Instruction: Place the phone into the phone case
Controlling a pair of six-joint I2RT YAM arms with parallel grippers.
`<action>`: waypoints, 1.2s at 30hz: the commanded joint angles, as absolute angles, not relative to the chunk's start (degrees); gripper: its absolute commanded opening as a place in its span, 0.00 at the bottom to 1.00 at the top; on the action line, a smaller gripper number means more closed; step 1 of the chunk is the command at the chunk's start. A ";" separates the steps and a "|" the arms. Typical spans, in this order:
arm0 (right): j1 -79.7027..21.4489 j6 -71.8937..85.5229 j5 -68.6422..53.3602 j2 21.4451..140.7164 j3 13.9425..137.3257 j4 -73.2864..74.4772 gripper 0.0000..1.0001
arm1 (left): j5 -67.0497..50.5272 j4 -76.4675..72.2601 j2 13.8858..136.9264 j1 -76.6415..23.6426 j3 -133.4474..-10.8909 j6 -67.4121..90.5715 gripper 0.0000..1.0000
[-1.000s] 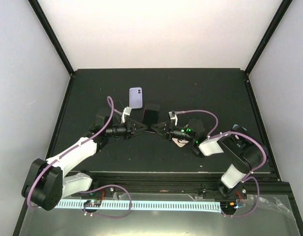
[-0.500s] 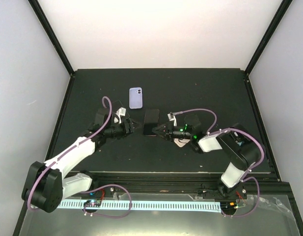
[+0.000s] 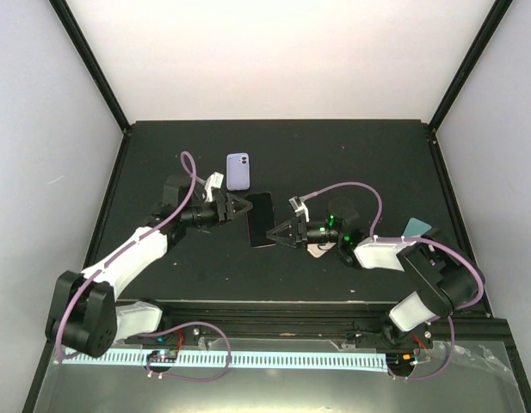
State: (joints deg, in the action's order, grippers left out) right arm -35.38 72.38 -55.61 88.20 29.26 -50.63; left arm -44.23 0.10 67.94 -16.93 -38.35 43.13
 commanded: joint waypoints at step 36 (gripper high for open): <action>-22.58 45.90 -35.57 110.90 61.55 -6.91 0.04 | -27.80 29.45 65.46 -10.94 -45.53 31.09 0.99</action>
